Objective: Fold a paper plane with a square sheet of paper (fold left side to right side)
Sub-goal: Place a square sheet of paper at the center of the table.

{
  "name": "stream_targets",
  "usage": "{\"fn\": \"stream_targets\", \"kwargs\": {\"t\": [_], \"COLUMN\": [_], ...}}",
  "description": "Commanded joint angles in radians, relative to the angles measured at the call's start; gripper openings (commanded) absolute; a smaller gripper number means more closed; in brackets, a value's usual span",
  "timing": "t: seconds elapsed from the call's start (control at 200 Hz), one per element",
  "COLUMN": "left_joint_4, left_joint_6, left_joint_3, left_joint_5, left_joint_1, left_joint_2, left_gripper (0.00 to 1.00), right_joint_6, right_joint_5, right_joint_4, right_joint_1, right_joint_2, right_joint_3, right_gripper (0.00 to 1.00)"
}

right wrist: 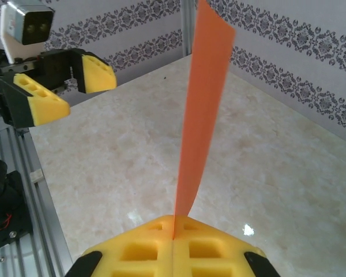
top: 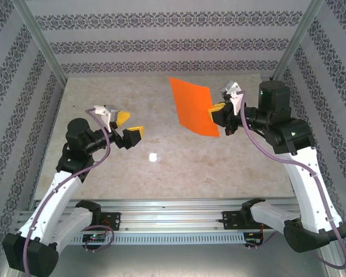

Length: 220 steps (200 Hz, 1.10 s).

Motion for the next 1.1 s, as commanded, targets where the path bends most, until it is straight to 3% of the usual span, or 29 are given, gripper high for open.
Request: {"fn": "stream_targets", "kwargs": {"t": [0.0, 0.435, 0.849, 0.949, 1.094], "left_joint_4": [0.243, 0.199, 0.132, 0.122, 0.109], "left_joint_6": [-0.057, 0.022, 0.067, 0.074, 0.081], "left_joint_3": [0.021, 0.143, 0.211, 0.222, 0.233], "left_joint_5": [0.141, 0.254, 0.327, 0.343, 0.367], "left_joint_1": [0.005, -0.086, -0.131, -0.134, -0.136], "left_joint_2": [0.029, 0.192, 0.273, 0.283, 0.29], "left_gripper": [1.0, 1.0, 1.0, 0.91, 0.57], "right_joint_6": [-0.061, -0.076, -0.085, -0.089, -0.082], "right_joint_5": [-0.046, -0.065, -0.134, -0.136, -0.107], "right_joint_4": [-0.072, -0.082, -0.037, -0.023, -0.009], "right_joint_1": [0.017, 0.12, 0.129, 0.129, 0.118], "right_joint_2": [0.001, 0.027, 0.001, -0.011, -0.023], "right_joint_3": [0.062, 0.137, 0.1, 0.08, 0.055], "right_gripper": [0.0, 0.0, 0.0, 0.0, 0.0]}}
